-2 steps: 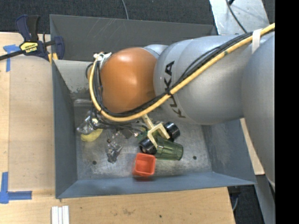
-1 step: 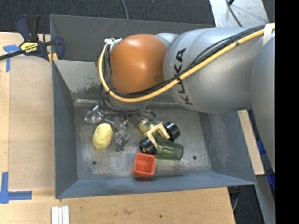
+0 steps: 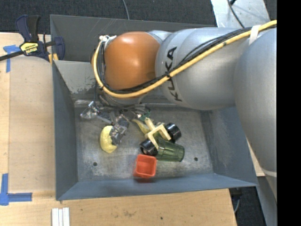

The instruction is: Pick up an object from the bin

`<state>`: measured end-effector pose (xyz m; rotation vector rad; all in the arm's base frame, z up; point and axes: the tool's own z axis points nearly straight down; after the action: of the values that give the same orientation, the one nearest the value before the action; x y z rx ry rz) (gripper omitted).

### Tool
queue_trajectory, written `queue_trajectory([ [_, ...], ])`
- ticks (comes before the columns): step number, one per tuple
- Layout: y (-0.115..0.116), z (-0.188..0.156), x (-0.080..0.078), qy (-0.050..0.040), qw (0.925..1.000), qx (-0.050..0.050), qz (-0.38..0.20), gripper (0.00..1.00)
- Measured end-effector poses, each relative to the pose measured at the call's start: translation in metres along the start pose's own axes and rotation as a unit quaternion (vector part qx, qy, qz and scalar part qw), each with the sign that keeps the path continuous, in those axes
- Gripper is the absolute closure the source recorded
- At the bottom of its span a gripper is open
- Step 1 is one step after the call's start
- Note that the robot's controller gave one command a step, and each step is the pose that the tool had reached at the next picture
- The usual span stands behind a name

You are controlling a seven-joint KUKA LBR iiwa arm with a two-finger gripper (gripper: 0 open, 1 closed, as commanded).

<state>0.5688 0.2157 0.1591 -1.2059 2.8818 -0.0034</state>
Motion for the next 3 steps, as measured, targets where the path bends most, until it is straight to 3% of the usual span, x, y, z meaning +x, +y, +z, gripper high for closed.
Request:
queue_trajectory([
  [1,-0.015,0.0655,0.0295,0.004,0.9983,-0.004,-0.057,0.0],
  [2,-0.0202,0.0741,0.0358,0.0055,0.9979,-0.005,-0.065,1.0],
  [3,-0.0202,0.0741,0.0358,0.0055,0.9979,-0.005,-0.065,1.0],
])
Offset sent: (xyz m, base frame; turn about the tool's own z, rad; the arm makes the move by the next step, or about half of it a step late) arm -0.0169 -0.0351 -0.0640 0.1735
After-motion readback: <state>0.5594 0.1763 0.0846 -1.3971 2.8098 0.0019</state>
